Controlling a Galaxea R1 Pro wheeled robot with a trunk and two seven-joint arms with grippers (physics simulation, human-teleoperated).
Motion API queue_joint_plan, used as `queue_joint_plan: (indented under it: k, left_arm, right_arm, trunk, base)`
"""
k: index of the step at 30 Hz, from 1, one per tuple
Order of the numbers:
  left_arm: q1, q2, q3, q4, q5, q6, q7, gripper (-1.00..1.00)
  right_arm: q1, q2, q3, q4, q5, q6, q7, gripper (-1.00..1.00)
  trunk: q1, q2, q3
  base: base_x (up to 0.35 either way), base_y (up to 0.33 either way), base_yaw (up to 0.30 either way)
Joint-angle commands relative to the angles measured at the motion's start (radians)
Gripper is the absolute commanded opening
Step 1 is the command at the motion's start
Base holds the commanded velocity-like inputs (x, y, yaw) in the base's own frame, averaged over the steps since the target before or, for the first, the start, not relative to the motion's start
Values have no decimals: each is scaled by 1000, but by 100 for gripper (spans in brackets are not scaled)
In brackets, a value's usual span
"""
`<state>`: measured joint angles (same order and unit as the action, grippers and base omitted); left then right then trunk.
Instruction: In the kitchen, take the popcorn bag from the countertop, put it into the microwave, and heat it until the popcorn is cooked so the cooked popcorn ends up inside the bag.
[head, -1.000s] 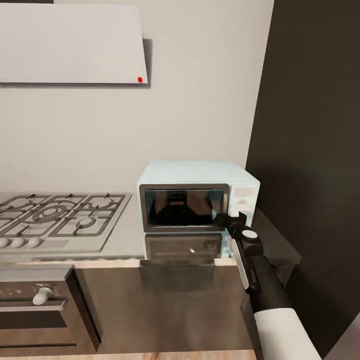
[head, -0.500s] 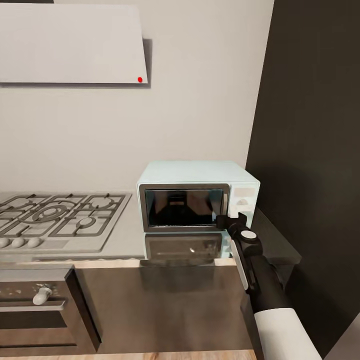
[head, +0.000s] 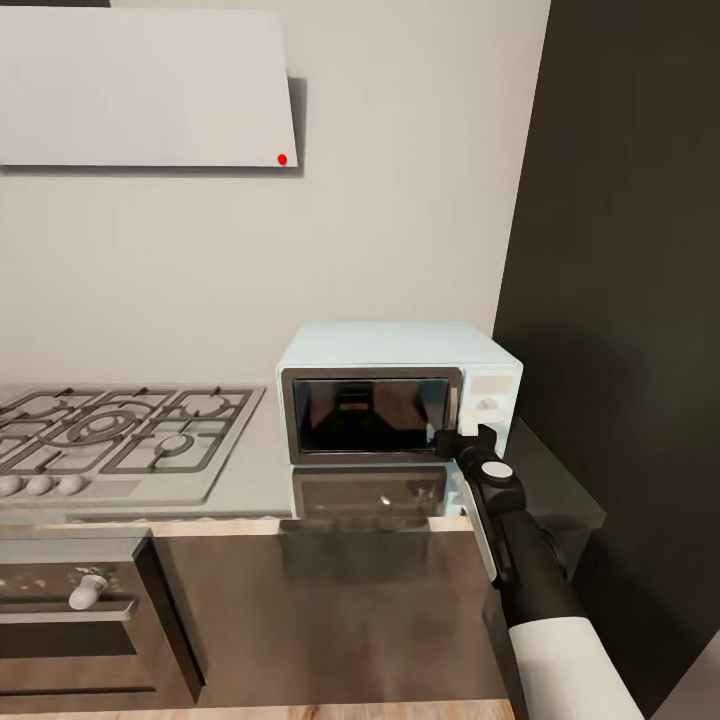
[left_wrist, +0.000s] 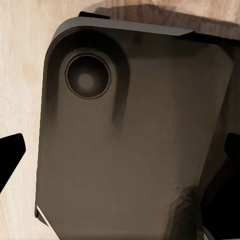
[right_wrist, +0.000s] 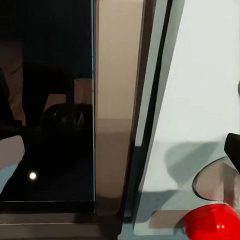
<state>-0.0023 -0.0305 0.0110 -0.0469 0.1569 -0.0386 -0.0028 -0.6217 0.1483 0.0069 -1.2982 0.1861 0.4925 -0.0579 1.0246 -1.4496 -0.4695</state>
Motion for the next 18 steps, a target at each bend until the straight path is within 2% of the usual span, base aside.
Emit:
queue_joint_plan:
  k: [1, 18]
  left_arm:
    - [-1, 0, 0, 1, 7, -3, 0, 100]
    - [-1, 0, 0, 1, 7, -3, 0, 100]
  right_arm:
    - [-3, 0, 1, 4, 0, 5, 7, 100]
    - [-3, -1, 1, 4, -5, -1, 8, 100]
  trunk:
    - [0, 0, -1]
    - [0, 0, -1]
  base:
    - [0, 0, 0]
    - [0, 23, 0]
